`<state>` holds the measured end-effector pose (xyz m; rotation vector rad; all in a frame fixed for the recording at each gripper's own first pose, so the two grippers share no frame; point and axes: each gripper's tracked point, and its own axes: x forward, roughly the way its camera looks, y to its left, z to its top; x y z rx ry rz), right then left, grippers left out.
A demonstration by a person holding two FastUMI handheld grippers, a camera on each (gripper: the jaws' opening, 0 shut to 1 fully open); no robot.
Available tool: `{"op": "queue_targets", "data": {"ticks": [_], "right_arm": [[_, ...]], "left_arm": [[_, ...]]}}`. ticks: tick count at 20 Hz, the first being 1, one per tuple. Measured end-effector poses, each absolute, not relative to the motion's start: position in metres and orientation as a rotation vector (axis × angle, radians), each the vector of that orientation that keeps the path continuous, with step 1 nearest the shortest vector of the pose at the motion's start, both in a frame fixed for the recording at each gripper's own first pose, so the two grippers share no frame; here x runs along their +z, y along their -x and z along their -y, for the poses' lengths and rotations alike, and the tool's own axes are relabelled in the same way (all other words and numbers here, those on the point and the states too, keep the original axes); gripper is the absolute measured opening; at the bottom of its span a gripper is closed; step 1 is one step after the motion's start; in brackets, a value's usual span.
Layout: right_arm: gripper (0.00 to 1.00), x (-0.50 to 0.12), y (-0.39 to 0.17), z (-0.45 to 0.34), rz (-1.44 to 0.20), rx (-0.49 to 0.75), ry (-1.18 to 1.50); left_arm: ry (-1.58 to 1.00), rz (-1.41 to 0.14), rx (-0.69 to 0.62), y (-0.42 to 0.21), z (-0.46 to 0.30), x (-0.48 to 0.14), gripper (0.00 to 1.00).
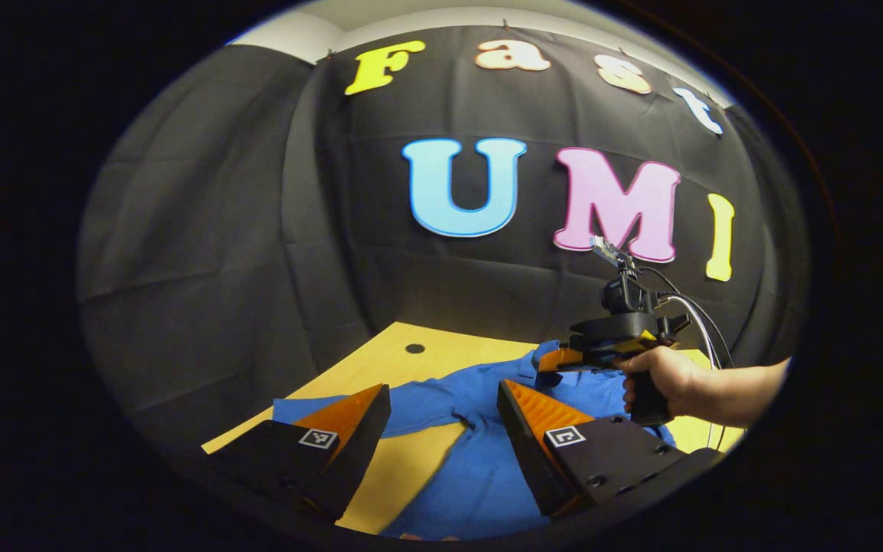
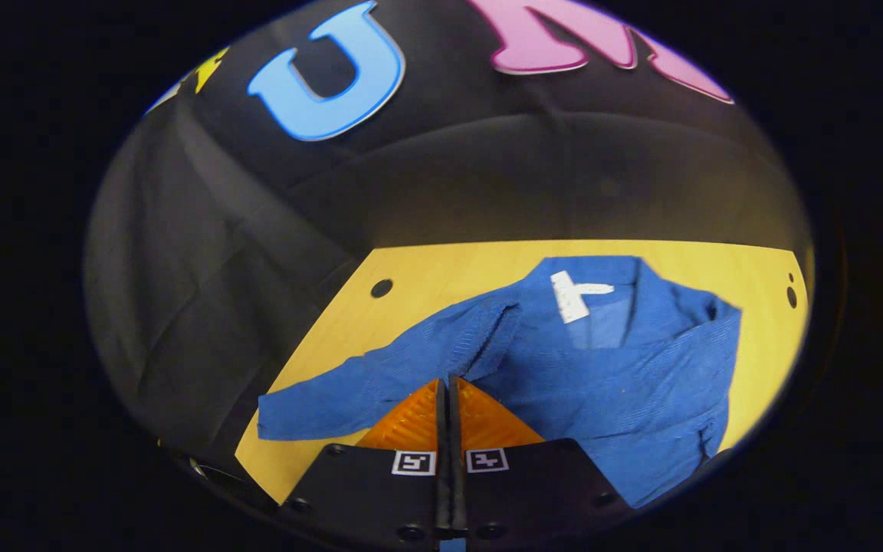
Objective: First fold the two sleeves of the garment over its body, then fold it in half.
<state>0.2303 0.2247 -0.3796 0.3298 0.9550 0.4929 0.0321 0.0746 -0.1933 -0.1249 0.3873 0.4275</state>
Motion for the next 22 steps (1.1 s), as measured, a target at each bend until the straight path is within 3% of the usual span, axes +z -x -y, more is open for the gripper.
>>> {"op": "queue_targets", "data": {"ticks": [6, 10, 18, 22], "right_arm": [[0.0, -0.429, -0.23, -0.25, -0.907, 0.462, -0.259], [1.0, -0.426, -0.229, -0.252, -0.815, 0.469, -0.192], [0.98, -0.318, -0.186, -0.219, -0.38, 0.482, -0.103], [0.98, -0.29, -0.164, -0.189, -0.324, 0.463, -0.118]], "left_arm": [[0.179, -0.439, 0.515, -0.024, -0.139, -0.252, 0.83], [0.171, -0.431, 0.57, -0.02, -0.172, -0.284, 0.83], [0.164, -0.626, 0.797, 0.011, -0.265, -0.352, 0.83], [0.157, -0.747, 0.802, 0.002, -0.276, -0.386, 0.83]]}}
